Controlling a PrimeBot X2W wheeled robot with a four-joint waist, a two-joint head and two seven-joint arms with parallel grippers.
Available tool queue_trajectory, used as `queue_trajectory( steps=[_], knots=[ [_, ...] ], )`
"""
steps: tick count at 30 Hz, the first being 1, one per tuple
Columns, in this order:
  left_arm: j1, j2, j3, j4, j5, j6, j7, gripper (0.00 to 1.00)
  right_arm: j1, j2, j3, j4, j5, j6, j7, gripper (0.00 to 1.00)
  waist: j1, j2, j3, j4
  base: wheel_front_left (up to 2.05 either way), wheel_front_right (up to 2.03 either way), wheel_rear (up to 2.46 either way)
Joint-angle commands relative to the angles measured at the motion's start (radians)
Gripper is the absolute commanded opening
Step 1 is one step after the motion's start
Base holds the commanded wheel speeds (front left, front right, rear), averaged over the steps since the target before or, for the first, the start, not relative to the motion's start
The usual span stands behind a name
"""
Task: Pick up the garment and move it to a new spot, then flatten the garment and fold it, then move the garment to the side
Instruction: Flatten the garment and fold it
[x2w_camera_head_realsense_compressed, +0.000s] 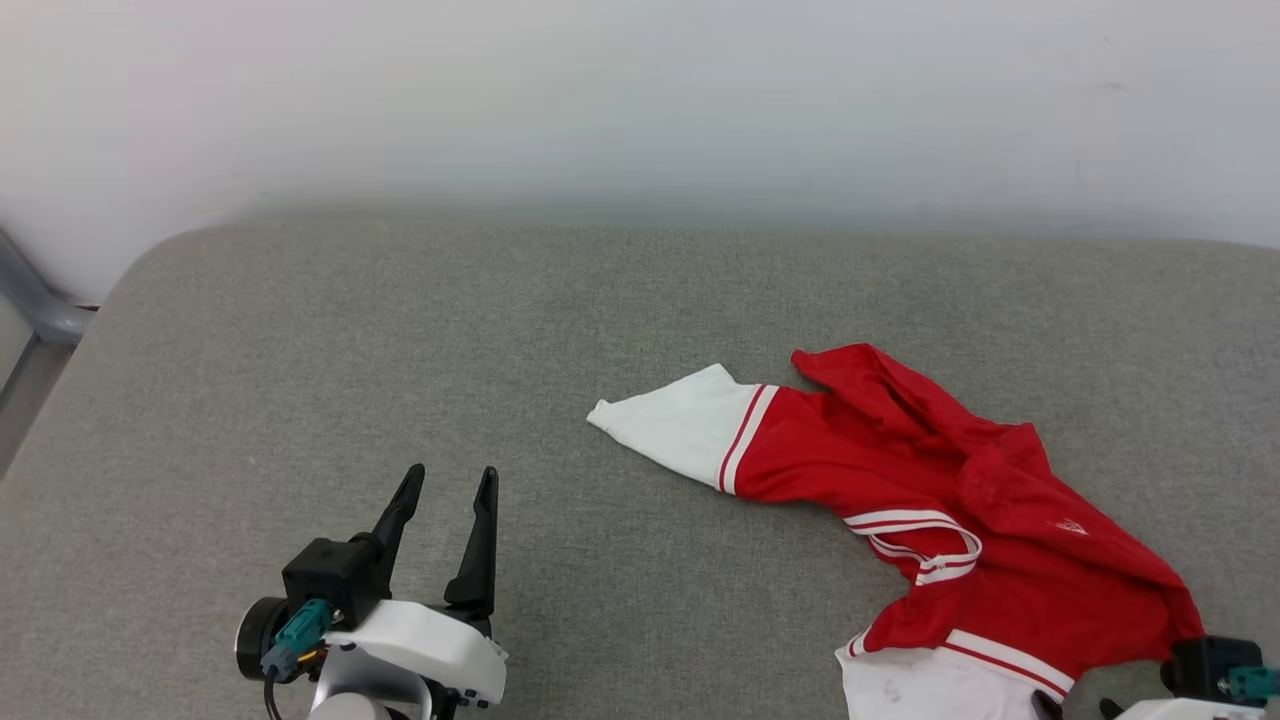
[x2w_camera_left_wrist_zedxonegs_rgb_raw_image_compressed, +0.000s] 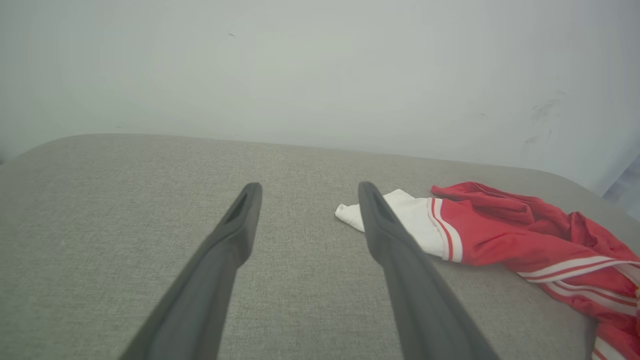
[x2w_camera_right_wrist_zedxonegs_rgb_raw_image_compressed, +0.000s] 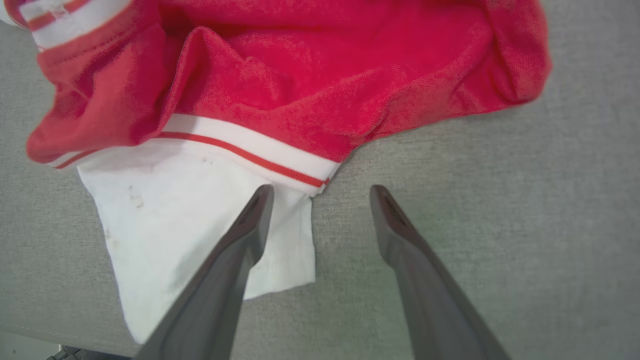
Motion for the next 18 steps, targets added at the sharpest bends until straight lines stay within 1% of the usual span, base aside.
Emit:
queue_trajectory(
  steps=[1,3,8,11,12,13,14,15,16,17,18],
  knots=[
    [-0.004,0.001,-0.003,-0.005,-0.003,0.005,0.001,1.00,-0.009,-0.003,0.011,-0.023,-0.003,0.000,0.026,1.00,0.0001,0.0000,0.012,0.002,0.00,0.00,0.00],
    [-0.015,0.000,-0.006,-0.006,-0.005,0.003,0.001,1.00,-0.040,-0.015,0.019,-0.026,-0.002,0.000,0.037,1.00,0.0001,0.0000,0.027,0.007,0.00,0.00,0.00],
    [-0.031,-0.004,-0.008,-0.006,-0.011,0.002,0.000,1.00,-0.086,-0.029,0.037,0.027,-0.003,0.000,0.074,1.00,0.0001,0.0000,0.059,0.020,0.00,0.00,0.00],
    [-0.045,-0.007,-0.010,-0.003,-0.012,-0.001,-0.002,1.00,-0.109,-0.040,0.045,0.100,-0.005,0.000,0.133,1.00,0.0001,0.0000,0.084,0.035,0.00,0.00,0.00],
    [-0.049,-0.007,-0.010,0.000,-0.013,-0.001,-0.002,1.00,-0.111,-0.041,0.047,0.129,-0.005,-0.001,0.161,0.96,0.0001,0.0000,0.091,0.040,0.00,0.00,0.00],
    [-0.052,-0.008,-0.009,0.002,-0.015,-0.001,-0.003,1.00,-0.114,-0.043,0.047,0.152,-0.001,-0.001,0.180,0.47,0.0001,0.0000,0.098,0.045,0.00,0.00,0.00],
    [-0.054,-0.010,-0.008,0.004,-0.016,-0.001,-0.004,1.00,-0.117,-0.044,0.047,0.168,0.008,-0.001,0.195,0.16,0.0001,0.0000,0.104,0.048,0.00,0.00,0.00],
    [-0.057,-0.011,-0.005,0.006,-0.018,0.000,-0.005,1.00,-0.123,-0.047,0.047,0.180,0.012,-0.001,0.205,0.00,0.0001,0.0000,0.110,0.051,0.00,0.00,0.00],
    [-0.063,-0.014,-0.003,0.009,-0.019,0.000,-0.006,1.00,-0.136,-0.070,0.042,0.187,0.010,-0.001,0.210,0.00,0.0001,0.0000,0.117,0.055,0.00,0.00,0.00],
    [-0.063,-0.014,-0.003,0.009,-0.019,0.000,-0.006,1.00,-0.136,-0.070,0.042,0.187,0.010,-0.001,0.210,0.00,0.0001,0.0000,0.117,0.055,0.00,0.00,0.00],
    [-0.065,-0.015,0.001,0.011,-0.019,0.000,-0.007,1.00,-0.163,-0.106,0.021,0.170,-0.004,-0.003,0.191,0.00,0.0001,0.0000,0.122,0.053,0.00,0.00,0.00]
  ],
)
